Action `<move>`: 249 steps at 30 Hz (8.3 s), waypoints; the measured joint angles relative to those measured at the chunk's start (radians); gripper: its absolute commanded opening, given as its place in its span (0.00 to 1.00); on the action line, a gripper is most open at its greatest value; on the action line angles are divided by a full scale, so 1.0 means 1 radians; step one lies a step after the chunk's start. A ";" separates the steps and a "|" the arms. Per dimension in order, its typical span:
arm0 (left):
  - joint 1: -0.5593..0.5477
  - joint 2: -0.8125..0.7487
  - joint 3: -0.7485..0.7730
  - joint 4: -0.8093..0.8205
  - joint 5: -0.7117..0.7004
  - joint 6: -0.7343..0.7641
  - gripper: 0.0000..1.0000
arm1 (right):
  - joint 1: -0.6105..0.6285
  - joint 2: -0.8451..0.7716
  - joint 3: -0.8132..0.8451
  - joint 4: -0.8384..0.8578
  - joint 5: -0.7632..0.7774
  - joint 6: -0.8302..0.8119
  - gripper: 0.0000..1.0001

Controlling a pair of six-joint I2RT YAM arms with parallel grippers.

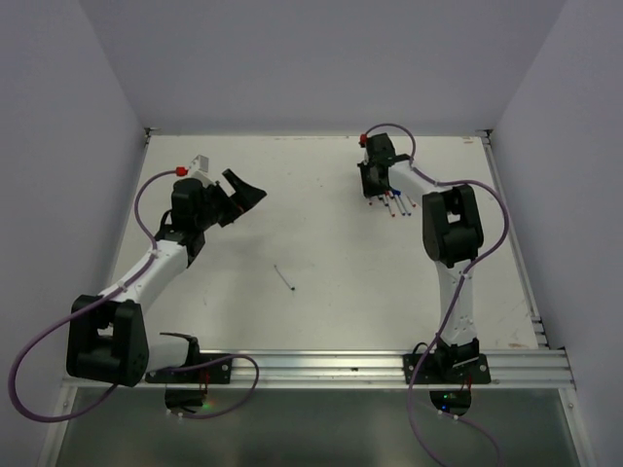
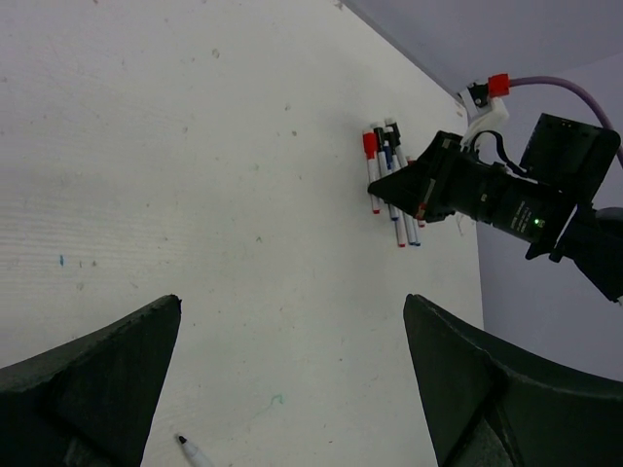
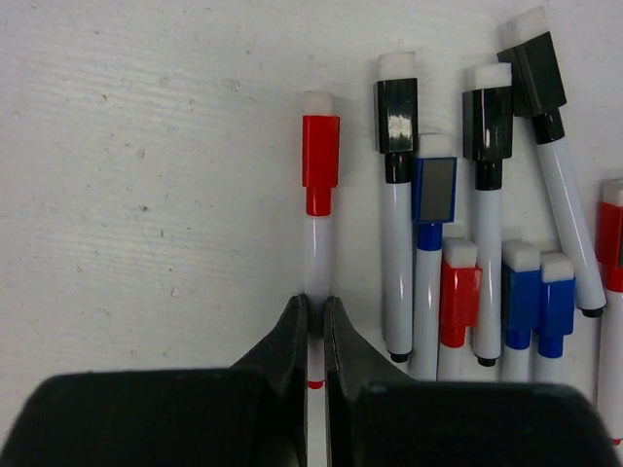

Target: Open the pen caps

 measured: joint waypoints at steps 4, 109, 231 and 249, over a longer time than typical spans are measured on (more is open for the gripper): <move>0.000 0.013 0.018 -0.022 -0.003 0.006 0.92 | 0.016 -0.002 -0.001 -0.005 0.026 -0.004 0.00; -0.124 0.284 0.337 -0.281 -0.214 0.037 0.00 | 0.672 -0.427 -0.415 0.204 0.276 0.082 0.00; -0.124 0.185 0.282 -0.026 -0.111 0.102 0.92 | -0.001 -0.002 0.086 -0.013 0.062 -0.039 0.65; -0.124 0.186 0.282 -0.026 -0.109 0.102 0.91 | -0.013 0.023 0.050 -0.004 0.006 -0.032 0.63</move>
